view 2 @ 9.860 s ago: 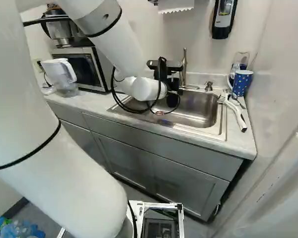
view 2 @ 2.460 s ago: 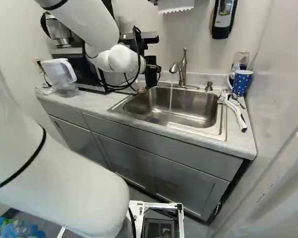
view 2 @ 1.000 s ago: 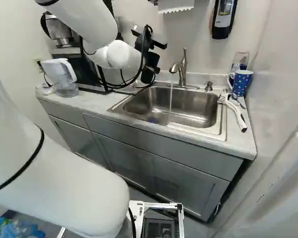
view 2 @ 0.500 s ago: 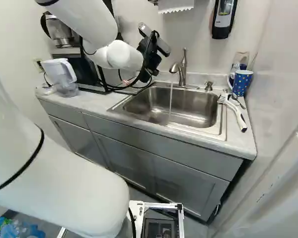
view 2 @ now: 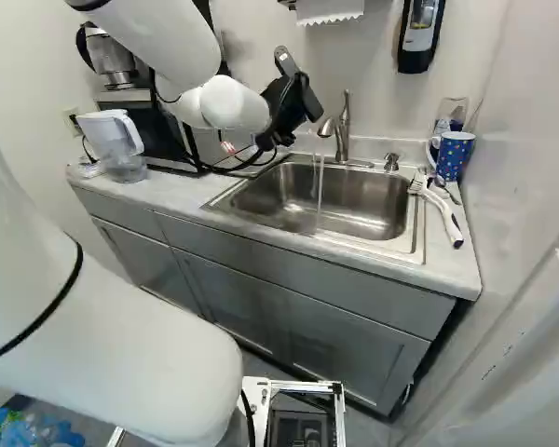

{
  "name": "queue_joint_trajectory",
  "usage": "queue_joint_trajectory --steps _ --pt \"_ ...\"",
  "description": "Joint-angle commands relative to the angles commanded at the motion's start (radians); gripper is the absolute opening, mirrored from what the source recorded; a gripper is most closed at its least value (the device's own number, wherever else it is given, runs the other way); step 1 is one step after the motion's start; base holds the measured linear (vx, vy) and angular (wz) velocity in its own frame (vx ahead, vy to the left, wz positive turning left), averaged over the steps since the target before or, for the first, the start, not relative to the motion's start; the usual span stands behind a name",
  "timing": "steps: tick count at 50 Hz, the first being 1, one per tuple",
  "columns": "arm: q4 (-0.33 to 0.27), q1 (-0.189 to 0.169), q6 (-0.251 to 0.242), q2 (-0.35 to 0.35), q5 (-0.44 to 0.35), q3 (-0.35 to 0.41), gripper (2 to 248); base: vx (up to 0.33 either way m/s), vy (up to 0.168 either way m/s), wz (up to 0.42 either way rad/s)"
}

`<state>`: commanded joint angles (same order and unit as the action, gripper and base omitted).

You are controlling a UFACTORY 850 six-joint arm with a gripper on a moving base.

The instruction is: Rinse the cup and place it in the tray

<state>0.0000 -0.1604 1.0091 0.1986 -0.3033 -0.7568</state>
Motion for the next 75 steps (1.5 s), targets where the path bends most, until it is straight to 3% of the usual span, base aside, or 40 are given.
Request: queue_joint_trajectory --steps 75 --pt "0.000 0.000 0.789 0.000 0.000 0.000 125 0.000 0.000 0.000"
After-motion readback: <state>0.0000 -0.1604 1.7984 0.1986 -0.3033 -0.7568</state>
